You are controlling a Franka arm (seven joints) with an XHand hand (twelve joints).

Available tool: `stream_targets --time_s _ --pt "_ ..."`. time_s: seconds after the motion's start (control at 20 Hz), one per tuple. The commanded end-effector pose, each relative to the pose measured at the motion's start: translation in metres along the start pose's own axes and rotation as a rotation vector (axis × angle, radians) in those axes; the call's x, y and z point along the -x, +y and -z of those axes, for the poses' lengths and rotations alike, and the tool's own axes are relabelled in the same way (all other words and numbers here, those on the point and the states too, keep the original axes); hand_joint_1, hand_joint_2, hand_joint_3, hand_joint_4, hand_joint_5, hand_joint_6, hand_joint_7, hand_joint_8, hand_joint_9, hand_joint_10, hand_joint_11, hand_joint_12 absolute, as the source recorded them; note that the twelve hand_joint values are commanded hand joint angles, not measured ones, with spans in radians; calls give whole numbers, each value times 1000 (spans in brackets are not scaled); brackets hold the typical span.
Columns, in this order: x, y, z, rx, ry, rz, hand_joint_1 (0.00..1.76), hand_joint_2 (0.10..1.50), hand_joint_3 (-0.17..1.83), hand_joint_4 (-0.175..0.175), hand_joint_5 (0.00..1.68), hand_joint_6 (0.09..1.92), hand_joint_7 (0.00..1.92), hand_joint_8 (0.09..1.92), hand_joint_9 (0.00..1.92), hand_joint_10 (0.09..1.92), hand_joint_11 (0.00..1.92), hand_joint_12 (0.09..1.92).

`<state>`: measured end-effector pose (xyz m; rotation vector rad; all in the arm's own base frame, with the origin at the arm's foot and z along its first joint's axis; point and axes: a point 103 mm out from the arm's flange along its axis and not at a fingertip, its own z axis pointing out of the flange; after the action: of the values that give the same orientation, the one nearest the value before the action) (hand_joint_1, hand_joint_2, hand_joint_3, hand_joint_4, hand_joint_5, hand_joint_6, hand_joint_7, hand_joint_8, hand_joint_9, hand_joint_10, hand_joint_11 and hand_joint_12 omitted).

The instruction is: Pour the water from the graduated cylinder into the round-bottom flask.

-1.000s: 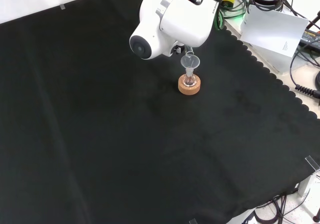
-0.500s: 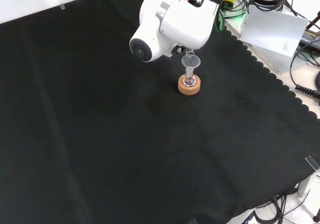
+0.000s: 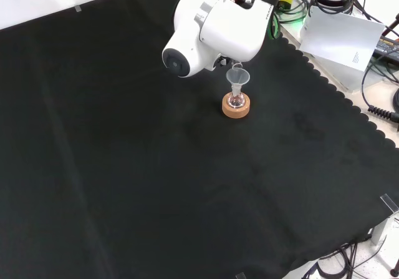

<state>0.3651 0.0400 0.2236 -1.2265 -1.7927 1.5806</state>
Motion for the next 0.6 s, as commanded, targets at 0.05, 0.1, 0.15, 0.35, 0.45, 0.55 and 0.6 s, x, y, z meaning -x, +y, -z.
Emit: stream_targets --time_s 0.05,0.1,0.15,0.35,0.45,0.55,0.6 --pt "0 -1 0 -2 -4 -5 1237 1182 0 -175 838 1219 870 1208 1393 179 1207 743" --pt "-1 -1 0 -2 -6 -6 1237 1182 0 -175 838 1220 870 1209 1393 179 1207 743" --pt "-2 -1 -1 -1 -7 -6 1237 1182 0 -175 838 1220 870 1209 1393 179 1208 743" --pt "-2 -3 0 -4 -10 -3 1237 1183 0 -175 837 1221 869 1210 1394 178 1209 743" --pt "-2 -4 0 2 -15 -2 1236 1183 0 -175 837 1221 869 1210 1394 178 1209 743" --pt "-3 -5 -1 19 -16 -2 1236 1183 0 -175 837 1221 868 1211 1395 178 1210 743" --pt "-4 -7 -2 24 -18 -3 1236 1183 0 -175 837 1222 868 1211 1395 178 1210 743"
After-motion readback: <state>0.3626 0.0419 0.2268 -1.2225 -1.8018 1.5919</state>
